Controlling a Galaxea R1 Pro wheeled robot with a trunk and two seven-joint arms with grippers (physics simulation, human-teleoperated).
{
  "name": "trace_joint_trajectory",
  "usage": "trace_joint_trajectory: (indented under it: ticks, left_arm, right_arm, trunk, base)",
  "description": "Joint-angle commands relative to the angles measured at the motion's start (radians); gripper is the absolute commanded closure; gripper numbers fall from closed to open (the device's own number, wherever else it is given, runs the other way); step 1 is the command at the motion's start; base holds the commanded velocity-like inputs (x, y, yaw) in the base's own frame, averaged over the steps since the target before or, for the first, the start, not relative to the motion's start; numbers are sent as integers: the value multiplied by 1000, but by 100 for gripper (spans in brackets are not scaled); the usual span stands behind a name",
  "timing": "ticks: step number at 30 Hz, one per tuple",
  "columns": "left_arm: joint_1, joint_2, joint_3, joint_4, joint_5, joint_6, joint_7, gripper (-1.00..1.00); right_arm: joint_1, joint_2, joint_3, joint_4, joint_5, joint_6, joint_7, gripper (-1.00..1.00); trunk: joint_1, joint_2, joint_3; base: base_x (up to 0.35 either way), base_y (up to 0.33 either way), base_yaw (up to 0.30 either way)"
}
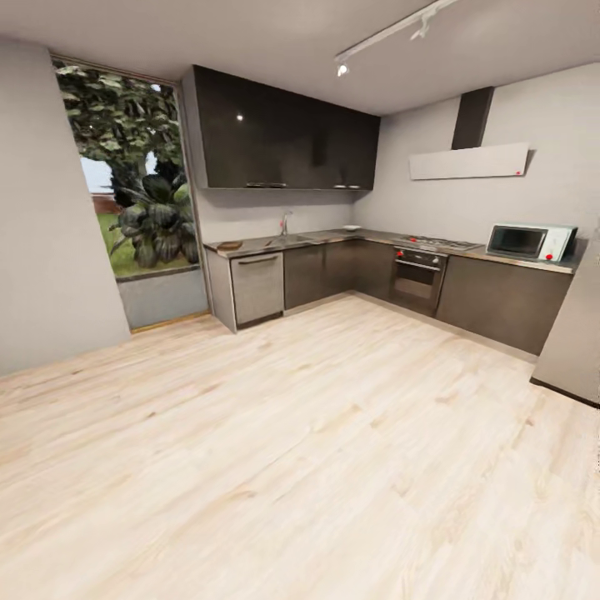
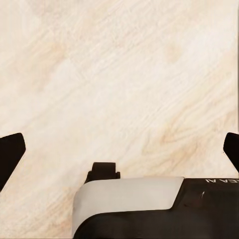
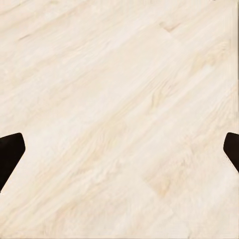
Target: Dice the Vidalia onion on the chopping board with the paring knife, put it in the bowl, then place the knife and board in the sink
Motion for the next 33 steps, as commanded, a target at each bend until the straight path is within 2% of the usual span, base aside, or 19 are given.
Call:
trace_joint_trajectory:
  ticks: [1,24,33]
  left_arm:
    - [0,0,1,-1,2,-2,-1,-100]
    - [0,0,1,-1,2,-2,-1,-100]
    - [0,0,1,-1,2,-2,-1,-100]
  right_arm:
    - [0,0,1,0,-1,-2,-3,-100]
    - [0,0,1,0,-1,-2,-3,-100]
    - [0,0,1,-1,0,-2,-3,-100]
  trunk:
    - [1,0,-1]
    - [1,0,-1]
    - [1,0,-1]
  base:
    - [345,0,-169]
    - [345,0,-169]
    - [345,0,-92]
